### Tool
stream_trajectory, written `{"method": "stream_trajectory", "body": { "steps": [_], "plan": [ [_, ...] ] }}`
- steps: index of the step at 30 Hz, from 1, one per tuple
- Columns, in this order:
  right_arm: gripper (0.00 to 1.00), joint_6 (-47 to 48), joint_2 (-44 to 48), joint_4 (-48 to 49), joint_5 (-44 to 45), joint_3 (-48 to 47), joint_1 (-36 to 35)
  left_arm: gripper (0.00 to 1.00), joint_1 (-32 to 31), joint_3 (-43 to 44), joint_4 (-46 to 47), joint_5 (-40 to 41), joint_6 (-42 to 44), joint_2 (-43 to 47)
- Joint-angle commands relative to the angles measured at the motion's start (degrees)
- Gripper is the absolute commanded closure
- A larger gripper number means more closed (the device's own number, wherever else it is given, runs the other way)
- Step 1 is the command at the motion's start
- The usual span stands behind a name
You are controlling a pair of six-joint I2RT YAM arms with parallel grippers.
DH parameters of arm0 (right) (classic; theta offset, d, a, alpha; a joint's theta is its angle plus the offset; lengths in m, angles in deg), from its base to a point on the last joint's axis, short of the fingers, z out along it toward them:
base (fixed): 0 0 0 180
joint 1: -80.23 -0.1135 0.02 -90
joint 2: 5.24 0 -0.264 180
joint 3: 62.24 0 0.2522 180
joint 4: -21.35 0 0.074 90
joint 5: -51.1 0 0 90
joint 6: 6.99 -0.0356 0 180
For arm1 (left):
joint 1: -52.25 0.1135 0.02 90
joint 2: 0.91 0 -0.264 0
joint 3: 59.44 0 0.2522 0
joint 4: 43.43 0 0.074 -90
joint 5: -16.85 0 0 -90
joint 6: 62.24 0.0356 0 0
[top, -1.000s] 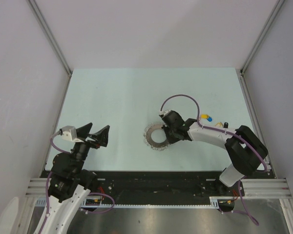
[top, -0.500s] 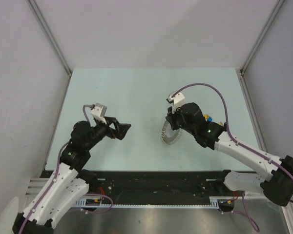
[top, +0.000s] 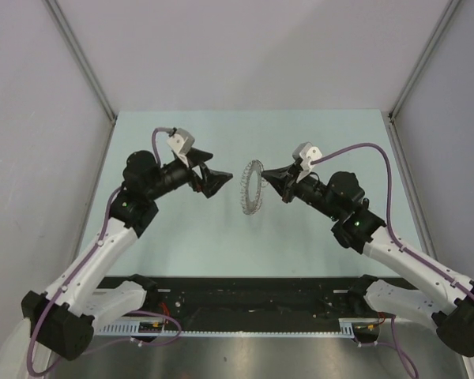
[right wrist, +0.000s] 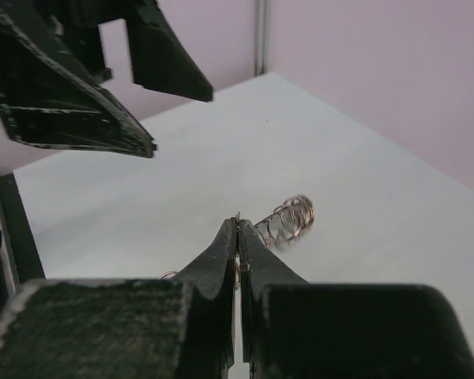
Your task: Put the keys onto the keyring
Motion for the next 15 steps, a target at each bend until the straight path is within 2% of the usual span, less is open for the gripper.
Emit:
{"method": "stream_trajectory", "body": {
  "steps": [1,6,15],
  "plan": [
    [1.0,-0.52,-0.3,14.35,-12.02,0.14,4.29,0.02,-0.29,6.0,6.69,-8.22,2.49,-5.17],
    [1.0,-6.14,-4.78,23.41,-23.18,0.06,9.14,0.12,-0.29,6.45,9.6,-17.36,4.07,-9.3],
    [1.0,-8.18,-6.98,26.23,-30.23,0.06,9.76,0.22,-0.29,0.21,19.08,-23.09,1.45,-8.61]
  ]
}}
